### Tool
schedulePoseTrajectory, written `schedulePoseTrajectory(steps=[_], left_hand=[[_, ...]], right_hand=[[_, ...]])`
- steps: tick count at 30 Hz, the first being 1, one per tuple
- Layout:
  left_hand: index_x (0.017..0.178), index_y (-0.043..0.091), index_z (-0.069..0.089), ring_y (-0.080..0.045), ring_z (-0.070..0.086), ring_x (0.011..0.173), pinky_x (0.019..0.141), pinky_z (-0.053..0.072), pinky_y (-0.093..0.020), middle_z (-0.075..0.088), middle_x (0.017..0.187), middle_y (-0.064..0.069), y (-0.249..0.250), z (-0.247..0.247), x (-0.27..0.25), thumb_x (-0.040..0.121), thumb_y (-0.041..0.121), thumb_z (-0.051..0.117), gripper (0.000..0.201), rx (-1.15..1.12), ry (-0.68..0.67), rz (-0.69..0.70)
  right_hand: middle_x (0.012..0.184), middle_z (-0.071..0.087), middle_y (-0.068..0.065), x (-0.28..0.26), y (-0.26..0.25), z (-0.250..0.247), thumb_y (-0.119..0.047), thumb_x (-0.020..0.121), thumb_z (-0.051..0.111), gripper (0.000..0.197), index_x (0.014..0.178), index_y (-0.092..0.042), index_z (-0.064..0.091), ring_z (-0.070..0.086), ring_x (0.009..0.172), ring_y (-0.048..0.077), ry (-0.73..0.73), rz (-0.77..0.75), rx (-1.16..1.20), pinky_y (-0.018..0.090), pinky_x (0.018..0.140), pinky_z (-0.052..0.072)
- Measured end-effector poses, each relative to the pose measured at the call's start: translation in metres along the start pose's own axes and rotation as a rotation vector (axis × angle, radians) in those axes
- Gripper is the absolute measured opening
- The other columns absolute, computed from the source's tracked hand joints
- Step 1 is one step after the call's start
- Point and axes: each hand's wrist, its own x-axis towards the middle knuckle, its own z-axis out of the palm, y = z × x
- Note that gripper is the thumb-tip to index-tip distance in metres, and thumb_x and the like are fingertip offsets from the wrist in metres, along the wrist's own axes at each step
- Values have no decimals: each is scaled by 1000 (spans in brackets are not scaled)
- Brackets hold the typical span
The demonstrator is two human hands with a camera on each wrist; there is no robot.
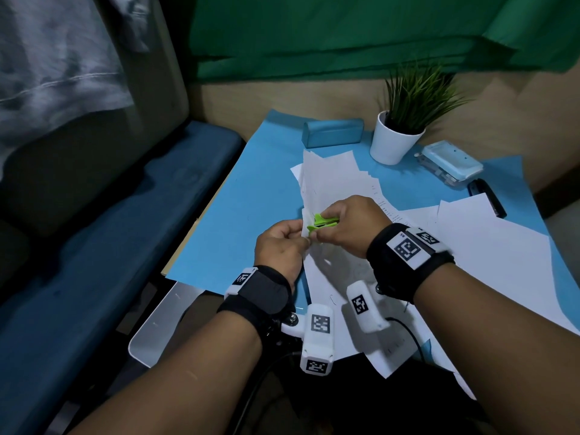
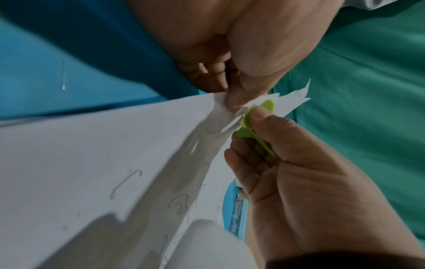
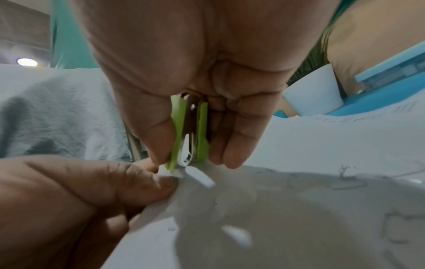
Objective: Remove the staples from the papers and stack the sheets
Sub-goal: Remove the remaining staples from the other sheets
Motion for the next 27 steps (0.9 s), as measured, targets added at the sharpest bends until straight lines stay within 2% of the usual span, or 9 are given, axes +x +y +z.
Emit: schedulePoseTrajectory(steps=[4, 8, 10, 11, 12, 14, 18, 23, 27], left_hand=[[93, 5, 75, -39, 73, 88, 87, 60, -48, 76, 95, -21, 1, 3, 0, 80, -18, 61, 30, -13, 25, -45], [84, 4, 74, -36, 68, 77, 80, 60, -57, 74, 93, -29, -2, 10, 4, 72, -21, 52, 36, -75, 103, -141], [83, 5, 73, -30, 64, 62, 62, 61, -43, 73, 87, -26, -2, 14, 4, 73, -20, 50, 36, -80, 125, -177], [85, 6, 72, -24, 56, 50, 49, 54, -31, 71, 81, -23, -1, 15, 4, 75, -19, 49, 35, -71, 134, -194], [87, 6, 72, -19, 48, 43, 45, 44, -23, 68, 77, -19, 0, 16, 4, 76, -18, 49, 35, -58, 138, -211], [93, 5, 72, -17, 41, 40, 47, 38, -23, 65, 75, -16, 1, 16, 5, 78, -15, 49, 34, -35, 131, -233], [90, 6, 71, -21, 46, 52, 55, 41, -31, 66, 74, -18, 6, 19, 9, 79, -13, 49, 31, -34, 134, -249], [89, 6, 66, -18, 45, 43, 48, 42, -24, 61, 73, -16, 6, 13, 15, 82, -12, 49, 26, -47, 193, -269], [75, 4, 58, -19, 37, 44, 44, 36, -23, 49, 69, -15, 3, 12, 14, 74, -8, 55, 13, 33, 95, -207]], right_hand=[[59, 64, 9, 1, 9, 7, -16, 70, 83, 17, 78, -5, 74, 56, 57, 21, -42, 141, 444, 32, 62, 50], [73, 64, 23, -5, 18, 23, -1, 70, 80, 21, 83, 12, 69, 57, 67, 27, -60, 306, 882, 35, 67, 51], [72, 62, 24, -9, 20, 30, 0, 69, 79, 20, 82, 11, 68, 56, 65, 28, -46, 376, 1044, 37, 66, 51], [71, 60, 25, -10, 20, 32, 1, 71, 78, 18, 82, 10, 68, 55, 62, 28, -41, 398, 1094, 37, 63, 50], [69, 59, 24, -10, 20, 32, 2, 73, 76, 15, 82, 10, 67, 55, 60, 28, -33, 407, 1126, 36, 61, 50], [67, 60, 23, -8, 20, 28, 4, 75, 74, 14, 84, 11, 67, 55, 58, 28, -23, 396, 1136, 35, 58, 50], [65, 57, 19, -7, 18, 21, -2, 84, 68, 11, 89, 6, 63, 53, 50, 25, -94, 468, 1177, 28, 52, 52], [72, 60, 15, -5, 36, 17, -12, 87, 67, 12, 88, 0, 65, 57, 58, 20, -37, 586, 1373, 27, 56, 57], [73, 58, 22, -3, 39, 14, -4, 83, 70, 14, 89, 4, 61, 53, 60, 27, -52, 490, 1170, 30, 56, 49]])
